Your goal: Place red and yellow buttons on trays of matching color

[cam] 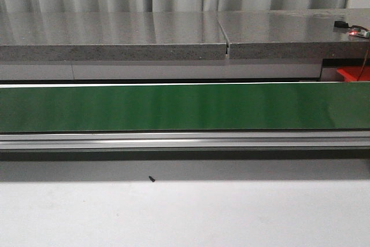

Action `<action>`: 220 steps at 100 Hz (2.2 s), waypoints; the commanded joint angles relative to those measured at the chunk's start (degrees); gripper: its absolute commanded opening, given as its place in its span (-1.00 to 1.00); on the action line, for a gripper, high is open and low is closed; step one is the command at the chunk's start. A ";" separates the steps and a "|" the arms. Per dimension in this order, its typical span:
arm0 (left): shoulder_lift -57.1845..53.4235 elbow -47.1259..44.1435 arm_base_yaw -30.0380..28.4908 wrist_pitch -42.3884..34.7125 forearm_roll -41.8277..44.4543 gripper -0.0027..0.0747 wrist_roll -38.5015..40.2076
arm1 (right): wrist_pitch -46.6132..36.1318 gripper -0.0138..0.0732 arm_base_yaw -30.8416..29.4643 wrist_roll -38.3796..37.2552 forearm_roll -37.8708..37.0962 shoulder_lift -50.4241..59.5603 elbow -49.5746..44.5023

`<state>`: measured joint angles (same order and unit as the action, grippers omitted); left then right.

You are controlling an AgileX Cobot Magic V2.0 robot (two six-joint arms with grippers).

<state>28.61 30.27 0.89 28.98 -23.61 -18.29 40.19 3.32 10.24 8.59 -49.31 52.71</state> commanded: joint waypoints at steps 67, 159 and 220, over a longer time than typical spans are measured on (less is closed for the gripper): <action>0.14 1.55 0.53 -3.82 -1.36 -0.98 0.06 | -3.43 -0.84 0.06 0.73 0.02 5.88 -0.24; 0.14 1.55 0.53 -3.82 -1.36 -0.98 0.06 | -36.13 -0.84 0.19 0.02 -1.84 32.52 -40.22; 0.14 1.55 0.53 -3.82 -1.36 -0.98 0.06 | -37.80 -0.84 0.19 -0.36 -1.88 50.96 -53.34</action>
<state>28.61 30.27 0.89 28.98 -23.61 -18.38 7.21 3.51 9.85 7.35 0.52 -1.40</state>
